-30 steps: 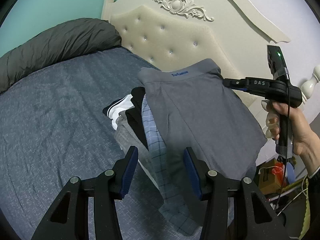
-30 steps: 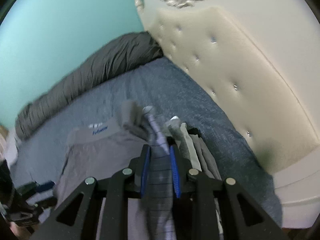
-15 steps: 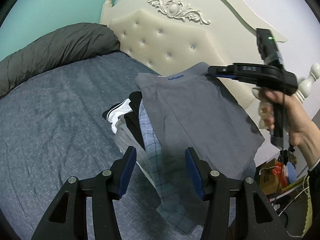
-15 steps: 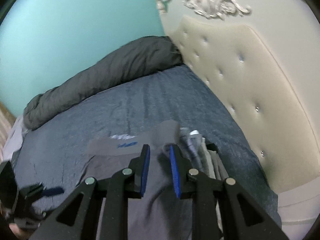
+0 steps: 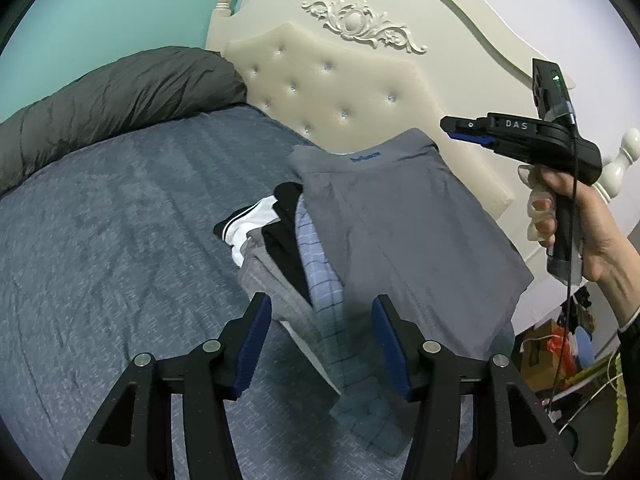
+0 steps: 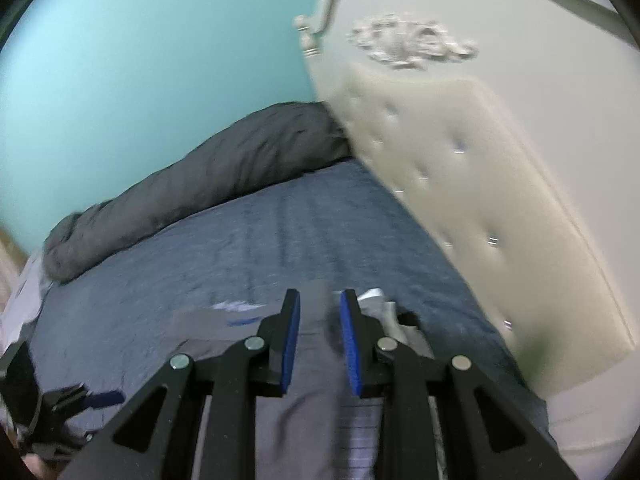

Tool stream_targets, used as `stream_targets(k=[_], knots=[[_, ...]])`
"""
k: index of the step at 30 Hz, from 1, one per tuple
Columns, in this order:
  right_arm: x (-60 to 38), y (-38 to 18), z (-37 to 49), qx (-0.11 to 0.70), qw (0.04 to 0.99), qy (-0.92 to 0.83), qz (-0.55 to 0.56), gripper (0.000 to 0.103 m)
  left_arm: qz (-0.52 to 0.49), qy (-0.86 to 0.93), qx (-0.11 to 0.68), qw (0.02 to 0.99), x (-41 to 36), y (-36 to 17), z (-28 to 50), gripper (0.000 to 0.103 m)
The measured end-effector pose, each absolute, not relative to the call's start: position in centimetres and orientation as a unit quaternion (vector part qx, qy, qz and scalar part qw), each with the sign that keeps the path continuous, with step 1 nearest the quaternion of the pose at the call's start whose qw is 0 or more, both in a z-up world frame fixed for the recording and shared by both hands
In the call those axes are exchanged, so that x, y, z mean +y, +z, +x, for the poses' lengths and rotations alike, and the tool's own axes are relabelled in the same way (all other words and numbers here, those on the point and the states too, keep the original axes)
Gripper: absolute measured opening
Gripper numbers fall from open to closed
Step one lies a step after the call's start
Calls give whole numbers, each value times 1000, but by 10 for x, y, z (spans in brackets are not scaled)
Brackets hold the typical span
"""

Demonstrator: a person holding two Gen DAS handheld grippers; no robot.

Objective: Fold clothes
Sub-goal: 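Lower the garment onto the clothes stack with both grippers, then tuck the garment's edge onto the stack with both grippers and release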

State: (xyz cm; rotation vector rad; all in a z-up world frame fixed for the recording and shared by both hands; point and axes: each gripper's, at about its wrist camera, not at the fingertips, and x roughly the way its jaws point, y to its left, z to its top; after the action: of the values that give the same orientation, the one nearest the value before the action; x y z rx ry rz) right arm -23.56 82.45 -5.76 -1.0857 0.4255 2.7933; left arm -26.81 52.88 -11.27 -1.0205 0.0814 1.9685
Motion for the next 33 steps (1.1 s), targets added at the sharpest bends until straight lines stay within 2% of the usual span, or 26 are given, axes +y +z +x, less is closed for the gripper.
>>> stream_targets(k=[2, 7, 12, 14, 16, 17, 29, 30, 31, 32, 33], knots=[[815, -64, -243, 126, 39, 914, -383, 20, -414, 794, 32, 445, 526, -113, -267, 57], [808, -82, -243, 53, 104, 895, -430, 20, -418, 790, 38, 447, 524, -113, -260, 57], [815, -63, -194, 98, 101, 914, -381, 20, -419, 783, 35, 459, 517, -110, -245, 57], [810, -62, -171, 112, 81, 918, -372, 23, -418, 781, 34, 463, 511, -109, -236, 57], [801, -64, -146, 122, 62, 919, -369, 32, -422, 776, 33, 467, 507, -110, -226, 57], [798, -64, -136, 127, 57, 919, -368, 33, -426, 773, 34, 469, 505, -111, -221, 57], [790, -97, -85, 186, 49, 898, -395, 33, -442, 764, 15, 470, 502, -120, -197, 57], [790, -99, -85, 186, 50, 898, -396, 28, -442, 762, 12, 472, 502, -120, -197, 54], [790, -100, -85, 185, 52, 897, -397, 22, -443, 761, 9, 473, 502, -120, -197, 46], [790, -102, -85, 185, 54, 897, -398, 12, -446, 760, 10, 473, 502, -121, -197, 41], [790, -103, -85, 184, 56, 897, -399, 8, -448, 759, 12, 473, 503, -123, -198, 25]])
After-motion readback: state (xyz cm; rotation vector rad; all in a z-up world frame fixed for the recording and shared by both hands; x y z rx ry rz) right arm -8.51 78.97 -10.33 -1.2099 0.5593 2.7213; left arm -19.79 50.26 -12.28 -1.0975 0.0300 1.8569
